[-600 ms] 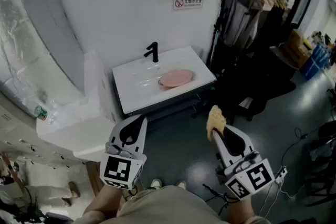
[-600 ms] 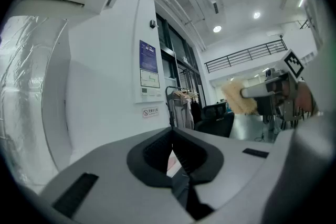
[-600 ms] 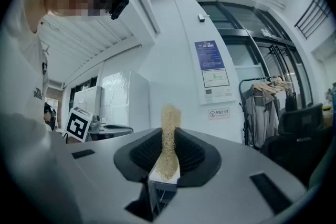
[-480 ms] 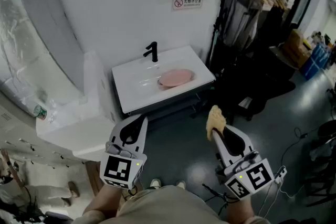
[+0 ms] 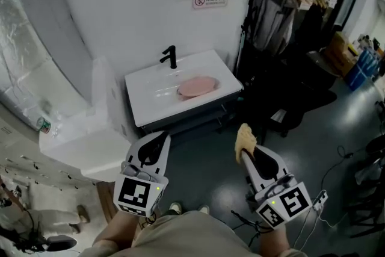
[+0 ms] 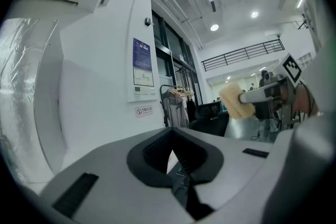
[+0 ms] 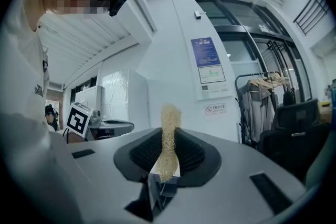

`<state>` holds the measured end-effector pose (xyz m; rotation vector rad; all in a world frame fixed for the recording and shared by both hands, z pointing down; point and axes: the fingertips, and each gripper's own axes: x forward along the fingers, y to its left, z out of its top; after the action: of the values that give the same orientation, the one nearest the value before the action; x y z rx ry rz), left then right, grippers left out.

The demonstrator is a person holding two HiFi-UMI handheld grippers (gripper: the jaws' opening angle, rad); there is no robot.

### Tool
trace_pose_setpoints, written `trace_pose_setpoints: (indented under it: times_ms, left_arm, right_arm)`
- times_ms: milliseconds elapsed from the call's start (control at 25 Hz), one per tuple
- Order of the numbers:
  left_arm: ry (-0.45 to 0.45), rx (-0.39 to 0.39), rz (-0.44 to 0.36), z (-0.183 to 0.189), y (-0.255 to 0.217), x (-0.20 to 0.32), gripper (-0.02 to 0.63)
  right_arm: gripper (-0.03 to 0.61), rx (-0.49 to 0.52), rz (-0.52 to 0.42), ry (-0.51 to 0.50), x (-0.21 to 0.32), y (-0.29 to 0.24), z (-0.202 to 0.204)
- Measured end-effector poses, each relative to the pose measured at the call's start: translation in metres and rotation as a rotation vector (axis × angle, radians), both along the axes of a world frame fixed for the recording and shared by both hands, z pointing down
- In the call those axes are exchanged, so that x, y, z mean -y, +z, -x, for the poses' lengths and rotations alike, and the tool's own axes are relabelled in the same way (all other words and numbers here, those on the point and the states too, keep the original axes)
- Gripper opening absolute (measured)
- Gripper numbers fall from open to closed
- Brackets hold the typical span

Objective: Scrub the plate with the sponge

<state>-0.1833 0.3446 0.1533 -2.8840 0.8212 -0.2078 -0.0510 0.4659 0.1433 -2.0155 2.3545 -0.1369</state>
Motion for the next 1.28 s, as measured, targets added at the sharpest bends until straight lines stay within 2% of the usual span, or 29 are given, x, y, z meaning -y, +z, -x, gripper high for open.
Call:
trace_pose_setpoints:
  times_ms: [640, 800, 1000, 1280]
  left_arm:
    - [0.0, 0.023, -0.003, -0.05, 0.017, -0.047, 0.006]
    - [-0.008, 0.013, -0.012, -0.056, 0.018, -0.039, 0.006]
    - [-0.013, 0.026, -0.066, -0.068, 0.023, -0.015, 0.006]
    - [-0.01, 0.046, -0.014, -0.083, 0.047, 0.038, 0.006]
  right_arm:
    - [0.078, 0.028, 0.035, -0.062, -0.031, 0.039, -0.039]
    - [0.078, 0.022, 0.037, -0.072, -0.021, 0.046, -0.044]
    - [0.078, 0.006, 0.037, -0.065, 0.001, 0.052, -0.055]
    - [0.078, -0.004, 0.062, -0.062, 0.054, 0.061, -0.075]
